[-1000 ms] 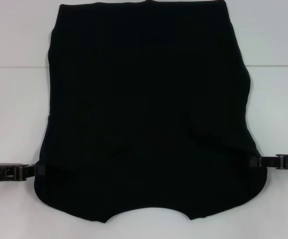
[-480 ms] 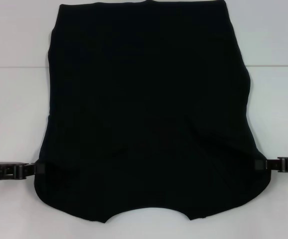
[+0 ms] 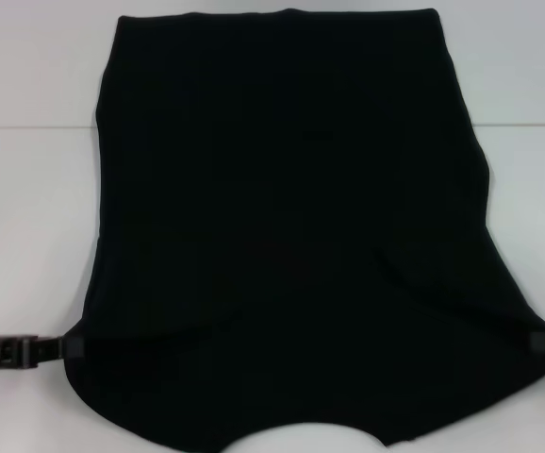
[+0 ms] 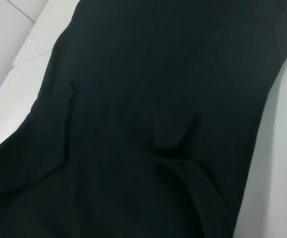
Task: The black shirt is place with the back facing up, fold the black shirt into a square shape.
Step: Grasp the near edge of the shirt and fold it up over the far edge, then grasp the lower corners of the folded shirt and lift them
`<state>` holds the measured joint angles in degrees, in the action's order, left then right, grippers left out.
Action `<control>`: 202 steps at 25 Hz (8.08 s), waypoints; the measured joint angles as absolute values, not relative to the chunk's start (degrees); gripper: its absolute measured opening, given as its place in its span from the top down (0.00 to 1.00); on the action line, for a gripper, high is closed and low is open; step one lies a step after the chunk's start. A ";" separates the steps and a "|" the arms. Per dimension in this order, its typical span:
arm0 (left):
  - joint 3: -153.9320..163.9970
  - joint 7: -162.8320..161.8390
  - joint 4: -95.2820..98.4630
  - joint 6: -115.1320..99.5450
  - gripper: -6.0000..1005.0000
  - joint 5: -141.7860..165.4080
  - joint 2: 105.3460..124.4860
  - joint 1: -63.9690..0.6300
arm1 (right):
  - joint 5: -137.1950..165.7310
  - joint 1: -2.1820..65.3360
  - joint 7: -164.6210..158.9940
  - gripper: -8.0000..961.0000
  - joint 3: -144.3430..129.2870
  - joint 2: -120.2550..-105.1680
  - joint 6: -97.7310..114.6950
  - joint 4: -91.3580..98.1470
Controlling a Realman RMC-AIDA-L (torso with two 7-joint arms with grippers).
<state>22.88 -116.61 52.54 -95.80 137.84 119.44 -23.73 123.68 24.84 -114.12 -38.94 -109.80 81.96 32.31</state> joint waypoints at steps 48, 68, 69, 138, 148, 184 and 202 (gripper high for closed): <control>20.36 -114.64 35.80 -75.34 0.97 137.52 112.42 -45.59 | 132.28 37.64 -104.14 0.95 -10.94 -109.73 77.83 29.90; 22.74 -107.20 28.57 -47.47 0.96 137.44 113.51 -56.23 | 128.14 52.67 -104.18 0.95 -17.41 -112.68 37.61 23.03; 22.74 -107.07 28.20 -46.49 0.96 137.44 113.61 -56.27 | 127.72 52.82 -104.12 0.95 -17.86 -112.68 36.91 22.53; 34.45 -118.03 41.37 -64.31 0.11 129.34 119.17 -33.86 | 120.19 38.45 -99.99 0.15 -28.21 -113.37 75.59 29.70; 35.59 -117.73 37.26 -59.93 0.11 129.34 119.50 -34.71 | 120.05 38.83 -99.93 0.03 -28.20 -114.41 73.86 30.22; 41.17 -116.38 35.12 -56.95 0.12 129.29 119.76 -36.84 | 120.05 39.79 -99.14 0.04 -28.26 -114.69 73.15 30.33; 40.61 -117.92 35.93 -54.75 0.81 132.20 119.51 -36.59 | 119.96 39.43 -99.33 0.05 -28.21 -114.90 73.49 31.92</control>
<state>40.61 -117.92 35.93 -54.75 132.20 119.51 -36.59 119.96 39.43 -99.33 -28.21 -114.90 73.49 31.92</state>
